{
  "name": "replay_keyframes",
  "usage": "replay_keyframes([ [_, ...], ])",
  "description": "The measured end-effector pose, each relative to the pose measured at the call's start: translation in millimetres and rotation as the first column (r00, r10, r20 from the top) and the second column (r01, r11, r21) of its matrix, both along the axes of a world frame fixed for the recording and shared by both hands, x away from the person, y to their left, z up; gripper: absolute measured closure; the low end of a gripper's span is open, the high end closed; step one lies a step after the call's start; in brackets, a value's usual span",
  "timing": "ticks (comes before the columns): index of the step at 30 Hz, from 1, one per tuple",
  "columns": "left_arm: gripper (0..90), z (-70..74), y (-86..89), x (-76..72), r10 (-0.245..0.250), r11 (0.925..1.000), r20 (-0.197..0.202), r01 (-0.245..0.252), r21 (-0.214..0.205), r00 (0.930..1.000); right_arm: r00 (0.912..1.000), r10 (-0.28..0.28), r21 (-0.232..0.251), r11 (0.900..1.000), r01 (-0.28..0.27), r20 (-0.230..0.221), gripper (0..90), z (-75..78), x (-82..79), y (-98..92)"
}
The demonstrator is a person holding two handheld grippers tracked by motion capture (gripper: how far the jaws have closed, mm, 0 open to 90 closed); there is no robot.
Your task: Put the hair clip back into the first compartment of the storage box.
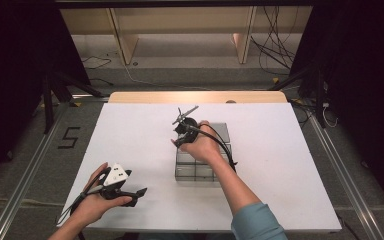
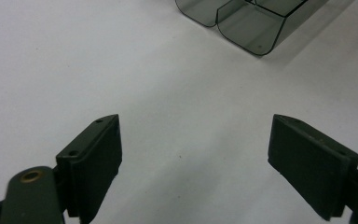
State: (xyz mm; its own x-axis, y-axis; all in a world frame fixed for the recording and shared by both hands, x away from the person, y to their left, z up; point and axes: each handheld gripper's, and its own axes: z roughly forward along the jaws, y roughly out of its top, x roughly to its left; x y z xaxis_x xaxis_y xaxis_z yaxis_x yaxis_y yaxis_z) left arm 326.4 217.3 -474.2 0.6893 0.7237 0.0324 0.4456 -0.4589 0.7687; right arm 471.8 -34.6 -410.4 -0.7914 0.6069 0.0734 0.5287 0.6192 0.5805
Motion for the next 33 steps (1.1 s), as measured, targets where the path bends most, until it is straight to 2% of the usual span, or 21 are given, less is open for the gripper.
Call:
replay_keyframes([
  [33, 17.0, -0.2, 0.1, 0.0, 0.003, 1.0000, 0.002, -0.003, -0.001, 1.0000, 0.9989, -0.042, -0.020, 0.9989, 0.042, -0.022, 87.0, -5.8, 1.5, -13.5],
])
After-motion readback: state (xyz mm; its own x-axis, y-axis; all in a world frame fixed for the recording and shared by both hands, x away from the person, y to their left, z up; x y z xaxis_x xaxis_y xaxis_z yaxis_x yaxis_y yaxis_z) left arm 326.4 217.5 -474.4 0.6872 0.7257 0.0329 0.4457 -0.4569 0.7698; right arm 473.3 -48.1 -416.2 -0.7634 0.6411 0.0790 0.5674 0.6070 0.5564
